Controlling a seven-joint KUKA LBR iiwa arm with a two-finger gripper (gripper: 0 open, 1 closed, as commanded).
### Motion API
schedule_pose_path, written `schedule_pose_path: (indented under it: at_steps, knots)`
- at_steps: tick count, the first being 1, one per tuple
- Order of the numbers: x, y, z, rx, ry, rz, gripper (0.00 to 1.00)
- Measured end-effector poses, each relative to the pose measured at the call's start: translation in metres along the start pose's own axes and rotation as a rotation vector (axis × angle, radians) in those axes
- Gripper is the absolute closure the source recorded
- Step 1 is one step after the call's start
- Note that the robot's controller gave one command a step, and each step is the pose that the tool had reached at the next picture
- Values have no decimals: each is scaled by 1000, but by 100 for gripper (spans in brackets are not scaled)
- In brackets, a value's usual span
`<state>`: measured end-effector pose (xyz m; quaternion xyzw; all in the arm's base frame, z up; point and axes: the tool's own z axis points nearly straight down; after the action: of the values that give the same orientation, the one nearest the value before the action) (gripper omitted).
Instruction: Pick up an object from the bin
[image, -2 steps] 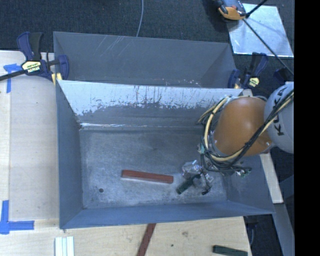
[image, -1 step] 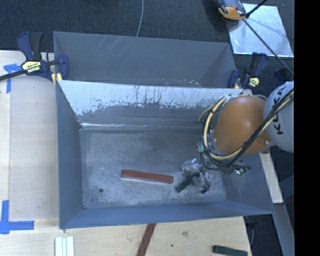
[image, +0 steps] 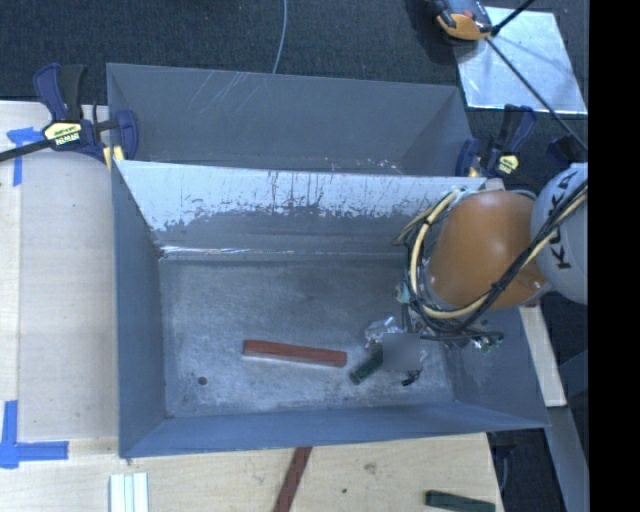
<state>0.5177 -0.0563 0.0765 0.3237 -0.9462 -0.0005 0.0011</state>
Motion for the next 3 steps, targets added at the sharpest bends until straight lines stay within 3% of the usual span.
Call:
schedule_pose_path:
  at_steps: [1, 2, 3]
  knots:
    - [17, -9, -48, 3, -4, -149, 100]
    - [37, -9, 7, 3, -4, -57, 0]
    - [36, -8, 6, 4, -7, -59, 100]
